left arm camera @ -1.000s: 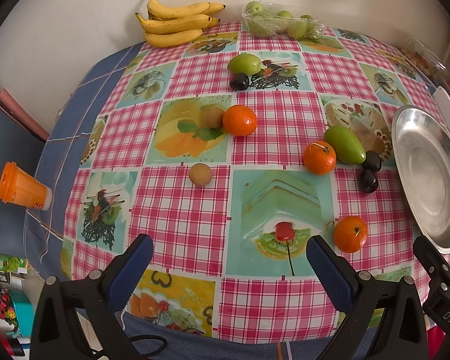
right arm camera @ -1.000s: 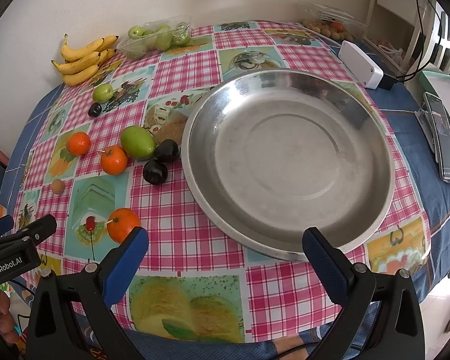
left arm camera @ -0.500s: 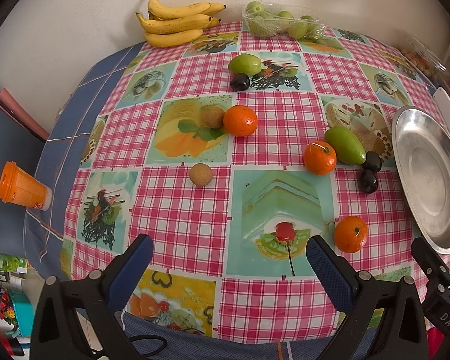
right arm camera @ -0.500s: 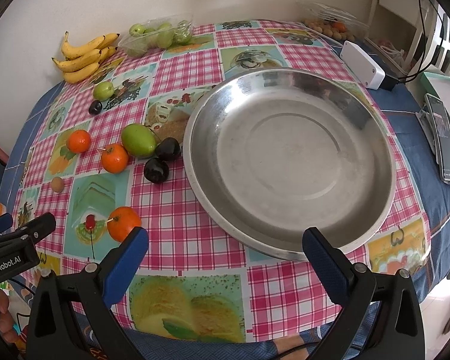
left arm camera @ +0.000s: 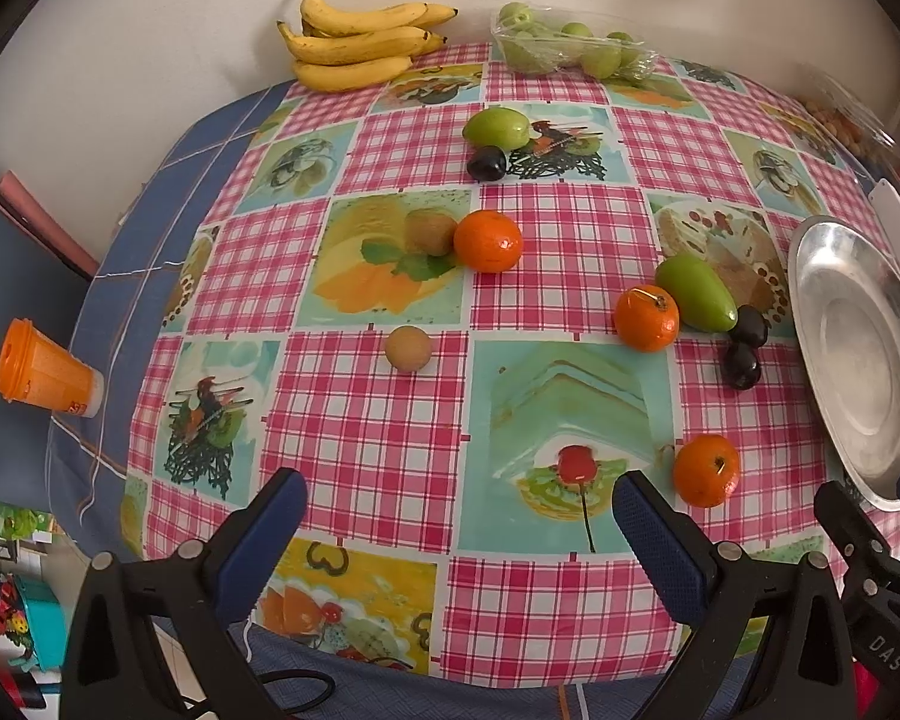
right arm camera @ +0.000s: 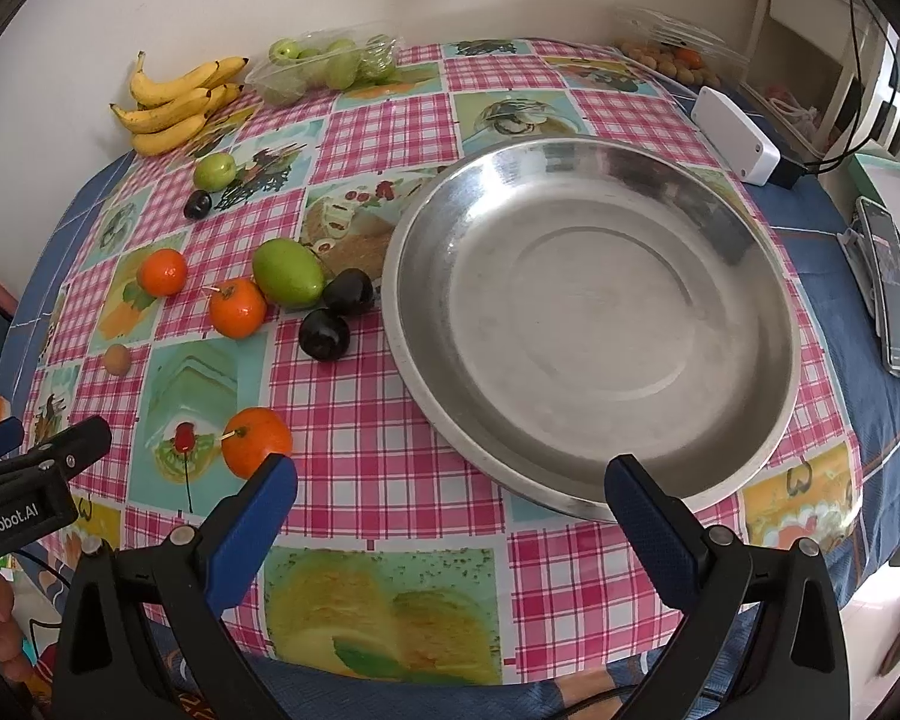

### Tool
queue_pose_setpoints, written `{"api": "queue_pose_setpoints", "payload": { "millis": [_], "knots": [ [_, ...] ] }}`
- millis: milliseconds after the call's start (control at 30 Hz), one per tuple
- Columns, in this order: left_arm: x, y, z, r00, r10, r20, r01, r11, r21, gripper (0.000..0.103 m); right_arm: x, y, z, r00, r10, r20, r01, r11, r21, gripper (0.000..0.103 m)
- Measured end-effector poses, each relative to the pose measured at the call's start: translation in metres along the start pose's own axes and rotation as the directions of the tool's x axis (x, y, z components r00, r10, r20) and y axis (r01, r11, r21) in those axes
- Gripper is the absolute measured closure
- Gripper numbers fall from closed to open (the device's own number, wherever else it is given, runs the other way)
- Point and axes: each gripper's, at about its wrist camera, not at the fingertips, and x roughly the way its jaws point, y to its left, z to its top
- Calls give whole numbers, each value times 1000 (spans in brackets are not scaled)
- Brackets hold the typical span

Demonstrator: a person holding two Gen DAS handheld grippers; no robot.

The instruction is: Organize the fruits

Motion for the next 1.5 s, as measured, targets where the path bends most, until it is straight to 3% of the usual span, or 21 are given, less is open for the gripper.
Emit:
{"api": "queue_pose_setpoints", "payload": {
  "millis": [233,533,900,1067,1233,1433,1500],
  "knots": [
    [0,4,1,1000,0,-1,0,1000,-18,0,0,11,1,1000,-1,7,2,1000,-32,1],
    [0,36,4,999,-20,32,25,987,-160,0,-3,42,3,998,48,45,-42,991,-123,1],
    [17,61,8,983,-175,62,186,944,-273,0,15,55,9,993,117,-14,-118,987,-107,1],
    [30,72,9,984,-174,34,176,933,-314,0,24,60,10,990,137,-42,-141,984,-109,1],
    [39,75,12,994,-105,-4,99,952,-290,0,32,68,11,988,135,-73,-143,981,-128,1],
    [43,86,11,991,-137,-1,128,929,-346,4,32,72,11,989,126,-77,-136,980,-145,1],
    [42,85,13,992,-127,3,120,933,-338,10,33,71,11,989,124,-84,-135,980,-144,1]
  ]
}}
